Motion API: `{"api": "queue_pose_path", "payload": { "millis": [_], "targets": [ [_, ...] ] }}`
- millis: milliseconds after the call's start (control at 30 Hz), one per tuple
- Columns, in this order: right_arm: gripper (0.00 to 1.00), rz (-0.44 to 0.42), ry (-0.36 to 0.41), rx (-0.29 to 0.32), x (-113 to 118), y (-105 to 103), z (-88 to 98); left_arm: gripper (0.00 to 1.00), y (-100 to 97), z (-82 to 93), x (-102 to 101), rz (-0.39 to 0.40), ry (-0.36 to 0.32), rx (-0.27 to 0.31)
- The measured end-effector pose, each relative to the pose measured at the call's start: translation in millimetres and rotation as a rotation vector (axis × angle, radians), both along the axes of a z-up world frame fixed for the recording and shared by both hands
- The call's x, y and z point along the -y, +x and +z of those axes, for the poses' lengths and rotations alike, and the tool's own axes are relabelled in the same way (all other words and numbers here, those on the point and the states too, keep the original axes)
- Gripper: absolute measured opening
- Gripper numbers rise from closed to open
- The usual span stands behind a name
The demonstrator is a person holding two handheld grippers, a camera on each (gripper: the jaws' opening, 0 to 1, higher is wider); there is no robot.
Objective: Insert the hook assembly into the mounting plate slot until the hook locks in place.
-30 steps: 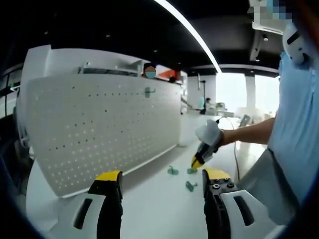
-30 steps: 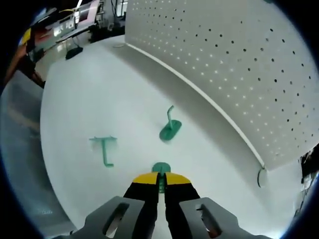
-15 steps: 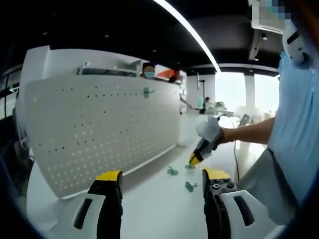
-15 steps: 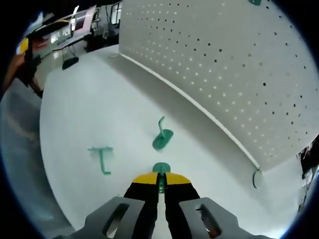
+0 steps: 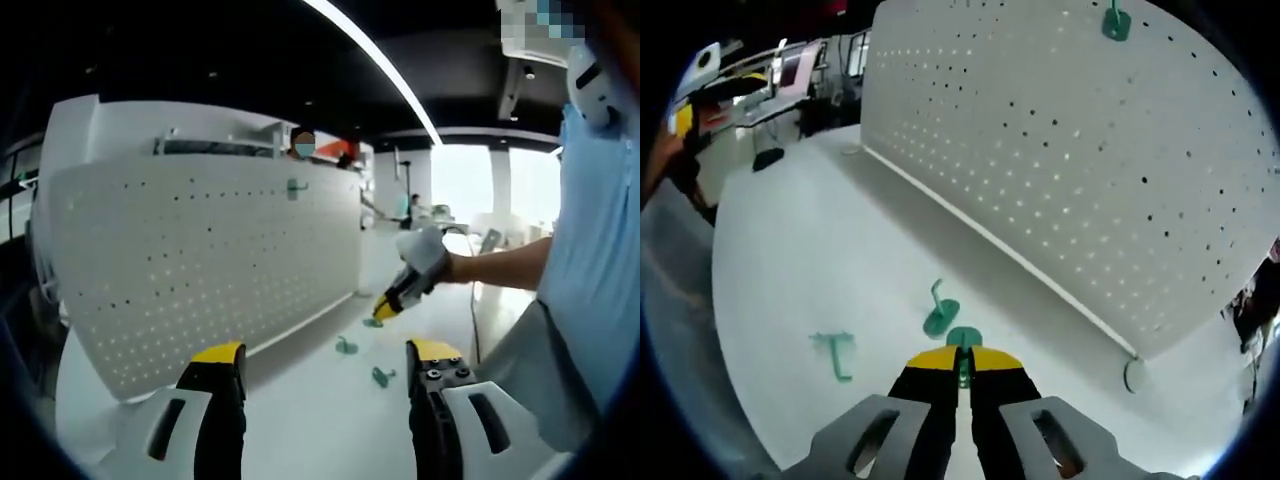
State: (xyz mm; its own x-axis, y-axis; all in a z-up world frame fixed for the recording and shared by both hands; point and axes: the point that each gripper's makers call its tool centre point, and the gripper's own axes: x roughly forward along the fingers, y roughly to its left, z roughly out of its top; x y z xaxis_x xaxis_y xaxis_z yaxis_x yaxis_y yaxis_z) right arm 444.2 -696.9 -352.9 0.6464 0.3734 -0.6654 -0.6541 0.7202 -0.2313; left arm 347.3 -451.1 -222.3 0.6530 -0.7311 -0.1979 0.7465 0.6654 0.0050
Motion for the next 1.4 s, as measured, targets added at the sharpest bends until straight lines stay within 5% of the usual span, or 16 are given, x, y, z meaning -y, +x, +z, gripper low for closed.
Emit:
{"api": "queue_pose_path", "payload": {
  "millis": [533,1400],
  "targets": [
    [0.01,-0.042,0.078,0.164,0.2,14.8,39.9,0.67,0.7,2.0,0.2,-0.002,0.002,0.004],
    [0.01,-0.119,0.226,0.447,8.4,27.3,133.0,0.67,0.3,7.1,2.2,0.0,0.006,0.015]
  ]
}}
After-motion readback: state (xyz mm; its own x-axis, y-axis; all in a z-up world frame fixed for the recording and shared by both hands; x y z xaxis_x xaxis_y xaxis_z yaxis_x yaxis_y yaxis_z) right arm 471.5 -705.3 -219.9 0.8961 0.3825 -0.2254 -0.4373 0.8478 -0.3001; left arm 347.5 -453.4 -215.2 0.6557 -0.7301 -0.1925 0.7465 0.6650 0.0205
